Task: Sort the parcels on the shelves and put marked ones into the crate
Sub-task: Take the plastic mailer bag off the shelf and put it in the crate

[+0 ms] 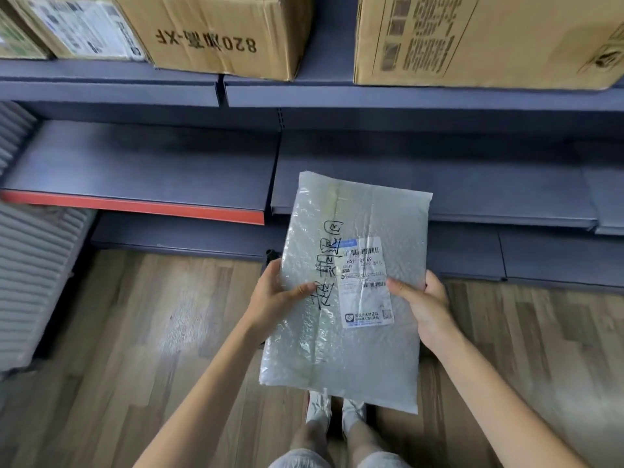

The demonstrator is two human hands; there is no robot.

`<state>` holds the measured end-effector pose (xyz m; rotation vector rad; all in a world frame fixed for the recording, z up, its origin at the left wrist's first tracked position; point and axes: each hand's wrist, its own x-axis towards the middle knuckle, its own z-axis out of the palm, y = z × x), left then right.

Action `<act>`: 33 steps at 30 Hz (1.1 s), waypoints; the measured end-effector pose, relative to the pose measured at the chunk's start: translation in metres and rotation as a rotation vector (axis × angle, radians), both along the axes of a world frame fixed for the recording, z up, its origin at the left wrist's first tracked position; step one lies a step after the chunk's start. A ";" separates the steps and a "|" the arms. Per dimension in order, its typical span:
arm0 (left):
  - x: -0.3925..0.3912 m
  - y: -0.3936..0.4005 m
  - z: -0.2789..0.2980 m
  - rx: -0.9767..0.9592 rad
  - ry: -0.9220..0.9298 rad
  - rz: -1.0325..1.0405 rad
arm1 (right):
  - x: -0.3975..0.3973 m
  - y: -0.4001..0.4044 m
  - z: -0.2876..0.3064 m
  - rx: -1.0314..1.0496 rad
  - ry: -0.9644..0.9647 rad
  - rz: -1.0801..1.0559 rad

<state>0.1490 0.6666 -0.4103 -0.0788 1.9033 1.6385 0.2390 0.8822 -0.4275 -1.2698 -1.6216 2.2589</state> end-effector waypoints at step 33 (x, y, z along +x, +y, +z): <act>0.061 0.096 -0.265 -0.351 0.136 -0.218 | 0.050 0.066 -0.273 0.320 -0.501 -0.030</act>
